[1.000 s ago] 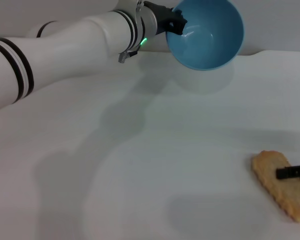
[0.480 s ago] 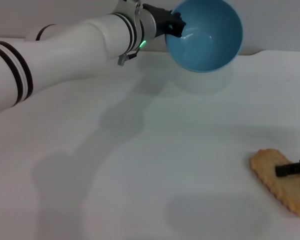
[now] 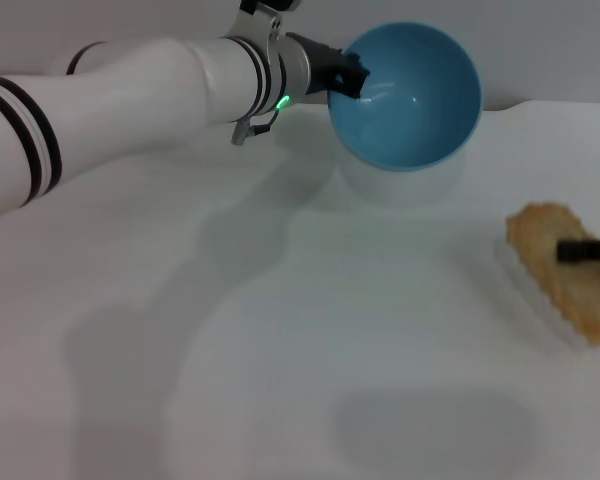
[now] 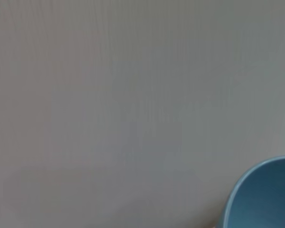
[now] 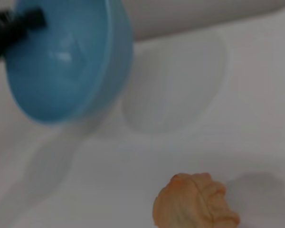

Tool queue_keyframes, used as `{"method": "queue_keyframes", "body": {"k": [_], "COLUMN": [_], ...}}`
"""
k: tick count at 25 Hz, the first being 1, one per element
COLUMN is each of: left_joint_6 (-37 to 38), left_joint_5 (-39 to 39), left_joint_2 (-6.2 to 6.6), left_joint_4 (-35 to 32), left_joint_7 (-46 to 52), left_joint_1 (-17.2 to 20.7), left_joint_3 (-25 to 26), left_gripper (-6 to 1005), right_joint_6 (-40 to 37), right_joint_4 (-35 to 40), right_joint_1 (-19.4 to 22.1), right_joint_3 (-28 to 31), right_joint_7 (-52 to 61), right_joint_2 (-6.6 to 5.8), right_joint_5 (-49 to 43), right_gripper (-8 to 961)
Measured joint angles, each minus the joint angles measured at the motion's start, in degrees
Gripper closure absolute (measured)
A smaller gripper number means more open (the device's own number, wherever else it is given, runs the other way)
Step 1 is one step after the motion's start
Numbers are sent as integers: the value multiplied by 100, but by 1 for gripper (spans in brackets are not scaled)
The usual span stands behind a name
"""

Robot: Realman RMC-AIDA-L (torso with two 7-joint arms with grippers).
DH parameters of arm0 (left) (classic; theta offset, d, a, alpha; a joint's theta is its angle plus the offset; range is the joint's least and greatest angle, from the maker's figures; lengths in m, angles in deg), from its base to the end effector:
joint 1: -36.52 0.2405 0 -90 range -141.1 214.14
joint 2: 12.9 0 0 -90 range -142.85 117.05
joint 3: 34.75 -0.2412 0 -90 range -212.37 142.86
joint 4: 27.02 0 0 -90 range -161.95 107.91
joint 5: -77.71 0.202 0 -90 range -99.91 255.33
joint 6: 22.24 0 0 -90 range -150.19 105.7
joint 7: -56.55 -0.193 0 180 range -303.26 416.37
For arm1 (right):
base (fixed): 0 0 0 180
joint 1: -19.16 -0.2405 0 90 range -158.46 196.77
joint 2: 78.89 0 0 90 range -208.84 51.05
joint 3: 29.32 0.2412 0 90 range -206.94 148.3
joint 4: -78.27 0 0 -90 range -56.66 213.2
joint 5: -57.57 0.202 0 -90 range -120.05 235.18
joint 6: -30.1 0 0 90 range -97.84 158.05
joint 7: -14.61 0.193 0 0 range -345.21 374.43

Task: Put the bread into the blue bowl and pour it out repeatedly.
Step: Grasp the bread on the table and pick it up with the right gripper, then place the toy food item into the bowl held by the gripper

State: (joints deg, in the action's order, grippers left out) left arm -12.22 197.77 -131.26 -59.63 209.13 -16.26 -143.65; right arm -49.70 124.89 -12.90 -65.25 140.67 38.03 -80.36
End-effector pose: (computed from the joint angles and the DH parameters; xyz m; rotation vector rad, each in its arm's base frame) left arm -0.1417 0.4794 -0.1156 -2.2062 -0.7079 -0.2097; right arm 0.2989 0.3606 -0.0011 -2.2757 1.5329 0.2560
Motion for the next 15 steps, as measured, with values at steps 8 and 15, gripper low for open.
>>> {"method": "queue_keyframes", "body": {"k": [8, 15], "left_joint_6": [1145, 1930], "left_joint_5": [5, -30], "left_joint_2": [13, -60], "left_joint_4": [-38, -157], "left_joint_7": [-14, 0], "left_joint_1": [-147, -263], "left_joint_3": [478, 439], "left_gripper": [1000, 1000], "right_joint_6": [-367, -73], "right_joint_4": [1082, 752], "right_joint_1": [-3, -393], "right_joint_3": [6, -357], "right_joint_7": [-4, -170], "right_joint_2": [5, 142], "right_joint_5": [1260, 1477], "right_gripper": [686, 724]}}
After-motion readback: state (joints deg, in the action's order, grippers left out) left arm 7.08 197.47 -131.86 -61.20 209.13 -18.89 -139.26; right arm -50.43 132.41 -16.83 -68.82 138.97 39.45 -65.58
